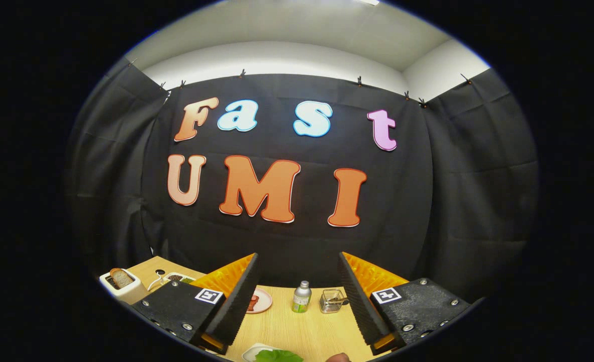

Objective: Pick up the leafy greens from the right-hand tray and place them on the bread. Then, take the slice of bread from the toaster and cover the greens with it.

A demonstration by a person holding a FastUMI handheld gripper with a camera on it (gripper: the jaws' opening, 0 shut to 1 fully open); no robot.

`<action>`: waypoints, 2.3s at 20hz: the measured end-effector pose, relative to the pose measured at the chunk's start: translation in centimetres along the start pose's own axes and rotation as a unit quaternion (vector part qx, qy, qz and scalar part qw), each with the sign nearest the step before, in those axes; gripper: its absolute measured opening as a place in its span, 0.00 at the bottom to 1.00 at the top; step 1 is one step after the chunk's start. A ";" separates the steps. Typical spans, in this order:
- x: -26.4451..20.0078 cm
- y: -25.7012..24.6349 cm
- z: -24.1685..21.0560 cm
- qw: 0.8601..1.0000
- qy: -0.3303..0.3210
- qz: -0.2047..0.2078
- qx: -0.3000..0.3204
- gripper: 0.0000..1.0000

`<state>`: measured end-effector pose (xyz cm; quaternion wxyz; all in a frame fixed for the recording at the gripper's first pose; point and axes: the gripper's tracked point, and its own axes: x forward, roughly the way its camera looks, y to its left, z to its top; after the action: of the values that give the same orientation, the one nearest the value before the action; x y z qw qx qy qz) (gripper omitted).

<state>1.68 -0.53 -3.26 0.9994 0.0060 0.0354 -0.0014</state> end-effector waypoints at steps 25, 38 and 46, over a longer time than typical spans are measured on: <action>-4.8 4.5 -31.4 0.903 0.422 0.030 0.067 0.90; -6.8 6.6 -42.5 0.809 0.581 -0.013 0.082 0.80; -6.4 5.8 -43.6 0.788 0.602 -0.078 0.098 0.52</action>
<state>-7.75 5.83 -46.22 0.7659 0.1007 0.6301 -0.0790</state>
